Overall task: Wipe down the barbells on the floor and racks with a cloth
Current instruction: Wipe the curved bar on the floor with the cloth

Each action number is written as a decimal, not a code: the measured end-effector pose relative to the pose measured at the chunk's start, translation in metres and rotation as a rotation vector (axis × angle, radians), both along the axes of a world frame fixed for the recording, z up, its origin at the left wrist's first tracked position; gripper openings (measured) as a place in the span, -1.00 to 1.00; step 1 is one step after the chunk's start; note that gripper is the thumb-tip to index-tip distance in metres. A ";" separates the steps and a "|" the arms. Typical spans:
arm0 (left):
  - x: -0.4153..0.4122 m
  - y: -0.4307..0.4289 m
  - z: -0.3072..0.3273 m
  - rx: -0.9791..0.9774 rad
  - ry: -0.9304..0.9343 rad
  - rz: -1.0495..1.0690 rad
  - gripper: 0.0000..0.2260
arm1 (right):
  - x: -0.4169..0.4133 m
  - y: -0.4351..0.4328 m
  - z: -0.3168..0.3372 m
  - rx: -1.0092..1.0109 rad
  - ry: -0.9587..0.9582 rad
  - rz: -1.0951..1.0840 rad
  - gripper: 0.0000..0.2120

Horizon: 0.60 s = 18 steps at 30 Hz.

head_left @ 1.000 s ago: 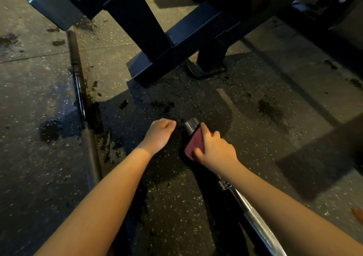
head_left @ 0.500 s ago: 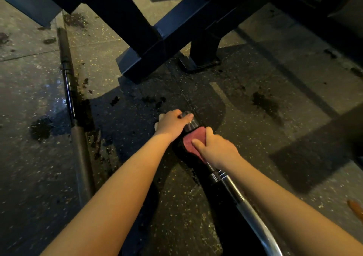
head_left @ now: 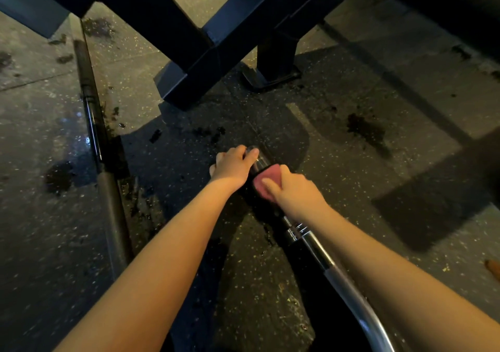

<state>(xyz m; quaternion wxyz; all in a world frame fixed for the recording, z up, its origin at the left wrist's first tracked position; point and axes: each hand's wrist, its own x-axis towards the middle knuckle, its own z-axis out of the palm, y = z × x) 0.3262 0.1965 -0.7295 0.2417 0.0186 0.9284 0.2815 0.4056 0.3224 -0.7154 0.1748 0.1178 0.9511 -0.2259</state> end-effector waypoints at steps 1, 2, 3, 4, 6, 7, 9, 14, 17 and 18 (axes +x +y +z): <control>0.000 0.000 0.001 0.005 -0.005 -0.007 -0.59 | -0.005 0.009 0.000 -0.082 0.001 -0.045 -0.64; -0.001 0.000 0.002 0.013 -0.009 -0.014 -0.60 | -0.006 0.019 -0.001 -0.176 0.004 -0.098 -0.70; -0.001 0.000 0.003 0.022 -0.016 -0.018 -0.61 | -0.002 0.026 -0.003 -0.257 0.003 -0.146 -0.76; 0.000 -0.001 0.002 0.029 -0.022 -0.020 -0.61 | 0.006 0.031 -0.003 -0.311 0.010 -0.170 -0.81; 0.002 -0.006 0.001 0.032 -0.030 -0.024 -0.62 | 0.030 0.031 -0.006 -0.349 0.050 -0.155 -0.84; 0.002 -0.009 0.000 0.038 -0.037 -0.022 -0.62 | 0.042 0.026 -0.005 -0.328 0.062 -0.106 -0.81; 0.004 -0.015 0.001 0.082 -0.049 -0.013 -0.62 | 0.054 0.012 0.000 -0.144 0.057 0.072 -0.56; 0.006 -0.008 0.009 0.029 0.097 -0.118 -0.65 | 0.039 -0.013 0.004 -0.015 0.122 0.243 -0.38; 0.009 0.003 0.010 -0.027 0.131 -0.142 -0.75 | 0.040 0.000 0.007 -0.105 0.054 0.165 -0.40; 0.009 0.002 0.009 -0.016 0.136 -0.131 -0.77 | 0.045 0.005 0.008 -0.119 0.037 0.129 -0.43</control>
